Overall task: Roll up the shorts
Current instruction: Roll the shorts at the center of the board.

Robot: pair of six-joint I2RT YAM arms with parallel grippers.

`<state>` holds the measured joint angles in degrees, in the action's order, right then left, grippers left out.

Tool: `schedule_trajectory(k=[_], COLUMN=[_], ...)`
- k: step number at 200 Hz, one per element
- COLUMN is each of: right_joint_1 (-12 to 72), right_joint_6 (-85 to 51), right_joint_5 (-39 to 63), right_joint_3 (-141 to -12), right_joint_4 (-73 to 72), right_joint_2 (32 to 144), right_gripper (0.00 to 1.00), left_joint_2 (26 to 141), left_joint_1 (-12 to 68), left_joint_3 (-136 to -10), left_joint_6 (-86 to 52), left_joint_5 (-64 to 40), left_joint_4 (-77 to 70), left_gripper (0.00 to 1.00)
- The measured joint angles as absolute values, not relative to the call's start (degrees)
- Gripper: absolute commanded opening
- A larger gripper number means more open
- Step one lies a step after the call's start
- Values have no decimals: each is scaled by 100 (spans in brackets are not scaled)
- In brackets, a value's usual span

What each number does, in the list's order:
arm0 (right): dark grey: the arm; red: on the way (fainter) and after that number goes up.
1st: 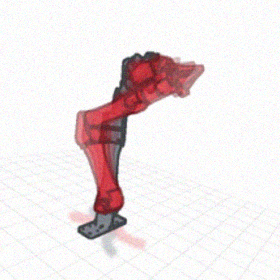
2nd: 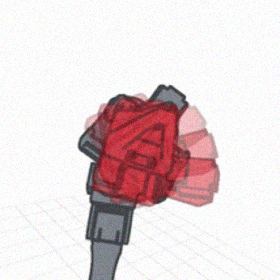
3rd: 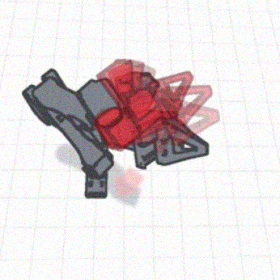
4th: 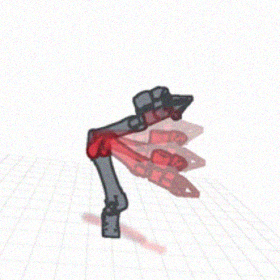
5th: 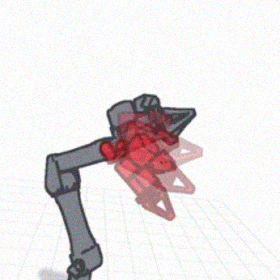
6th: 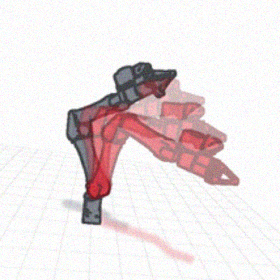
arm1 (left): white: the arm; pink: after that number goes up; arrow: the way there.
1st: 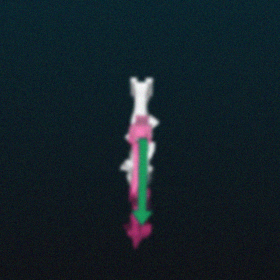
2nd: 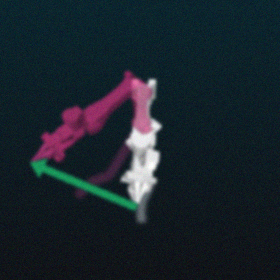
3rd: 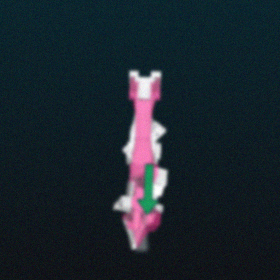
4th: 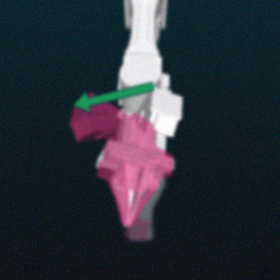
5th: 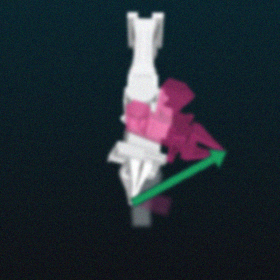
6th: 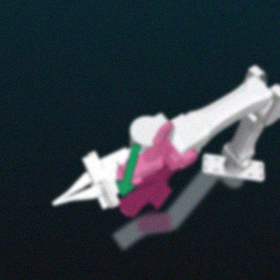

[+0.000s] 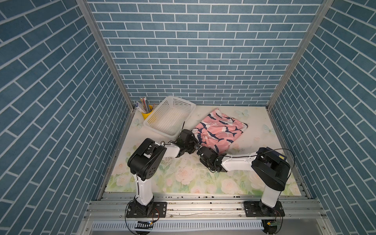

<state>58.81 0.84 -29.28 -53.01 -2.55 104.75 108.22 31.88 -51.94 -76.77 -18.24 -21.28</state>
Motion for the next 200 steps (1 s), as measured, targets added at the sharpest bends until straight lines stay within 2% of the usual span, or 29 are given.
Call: schedule_trajectory(k=[10, 18, 24, 40, 54, 66, 92, 133, 175, 200], right_joint_1=[5859, 5824, 5791, 5638, 5387, 5096, 4438, 3642, 3190, 2877], right_joint_6=[102, 108, 123, 123, 86, 30, -296, -1190, -2460, -3531], right_joint_5=[-2934, -2877, -2781, -2314, -1616, -803, 823, 2891, 4357, 5041], right_joint_3=[-5304, -5304, -5310, -5312, -5312, -5323, -5328, -4978, -4316, -3931], right_joint_4=[-259, -257, -259, -270, -259, -250, -386, -698, -1964, -3238], right_joint_2=[10525, 10538, 10525, 10453, 10296, 10116, 9942, 10132, 10398, 10641], right_gripper=[0, 0, 0, 0, 0, 0, 0, 0, 0, 0], left_joint_2=[10798, 10766, 10757, 10728, 10689, 10567, 9988, 8838, 8768, 9008], left_joint_1=[3183, 3188, 3186, 3164, 3131, 3103, 3146, 3256, 3256, 3267], left_joint_3=[-5192, -5190, -5188, -5190, -5188, -5179, -5054, -4801, -4604, -4593], left_joint_6=[-7697, -7701, -7697, -7609, -7548, -7446, -6928, -6187, -5710, -5520], left_joint_5=[-1835, -1831, -1822, -1772, -1680, -1605, -1584, -1581, -1514, -1483], left_joint_4=[-2123, -2106, -2106, -2034, -1885, -1789, -1435, -1411, -1350, -1350], left_gripper=[0, 0, 11, 52, 70, 78, 85, 86, 87, 87])
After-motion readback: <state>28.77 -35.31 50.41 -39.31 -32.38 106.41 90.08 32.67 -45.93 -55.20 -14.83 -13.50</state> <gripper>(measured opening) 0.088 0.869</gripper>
